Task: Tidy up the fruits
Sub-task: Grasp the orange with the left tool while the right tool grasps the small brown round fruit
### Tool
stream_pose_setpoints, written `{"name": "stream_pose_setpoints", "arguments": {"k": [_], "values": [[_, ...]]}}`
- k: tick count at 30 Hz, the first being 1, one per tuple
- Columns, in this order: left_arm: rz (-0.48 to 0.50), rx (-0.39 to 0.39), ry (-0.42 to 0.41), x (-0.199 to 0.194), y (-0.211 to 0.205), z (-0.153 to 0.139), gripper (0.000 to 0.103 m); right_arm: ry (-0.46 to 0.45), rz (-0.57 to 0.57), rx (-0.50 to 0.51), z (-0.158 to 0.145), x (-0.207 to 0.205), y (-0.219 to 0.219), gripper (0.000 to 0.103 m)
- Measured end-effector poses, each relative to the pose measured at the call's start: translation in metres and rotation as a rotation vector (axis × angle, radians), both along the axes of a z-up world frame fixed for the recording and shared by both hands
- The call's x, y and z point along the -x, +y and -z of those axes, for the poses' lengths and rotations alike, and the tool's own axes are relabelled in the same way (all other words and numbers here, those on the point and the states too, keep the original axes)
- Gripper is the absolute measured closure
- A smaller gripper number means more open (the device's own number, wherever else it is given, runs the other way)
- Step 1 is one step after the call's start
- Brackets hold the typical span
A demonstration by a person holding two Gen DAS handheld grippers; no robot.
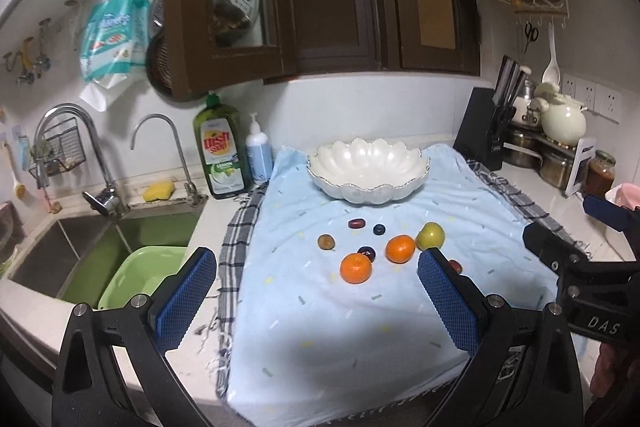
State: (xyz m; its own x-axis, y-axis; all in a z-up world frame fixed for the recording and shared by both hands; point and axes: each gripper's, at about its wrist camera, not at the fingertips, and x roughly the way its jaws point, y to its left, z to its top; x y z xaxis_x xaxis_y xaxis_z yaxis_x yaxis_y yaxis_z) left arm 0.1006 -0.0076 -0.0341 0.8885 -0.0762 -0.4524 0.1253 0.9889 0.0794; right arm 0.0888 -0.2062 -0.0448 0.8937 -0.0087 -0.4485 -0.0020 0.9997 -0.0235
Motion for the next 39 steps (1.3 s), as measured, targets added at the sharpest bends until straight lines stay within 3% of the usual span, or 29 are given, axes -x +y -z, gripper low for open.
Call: {"name": "stream_pose_setpoints", "arguments": {"k": [8, 13, 20, 26, 39], "values": [[0.004, -0.03, 0.039, -0.042, -0.009, 0.026, 0.005, 0.077, -0.052, 0.021, 0.034, -0.045, 0.003, 0.002], [0.059, -0.048, 0.103, -0.077, -0.011, 0.046, 0.01, 0.145, -0.046, 0.001, 0.056, -0.072, 0.005, 0.008], [0.203, -0.116, 0.176, -0.119, -0.02, 0.081, 0.016, 0.233, 0.005, -0.039, 0.091, -0.096, 0.012, 0.024], [0.298, -0.119, 0.236, -0.145, -0.026, 0.106, 0.021, 0.31, 0.038, -0.056, 0.117, -0.111, 0.018, 0.035], [0.388, -0.118, 0.322, -0.176, -0.036, 0.145, 0.039, 0.388, 0.059, -0.057, 0.146, -0.13, 0.03, 0.058]]}}
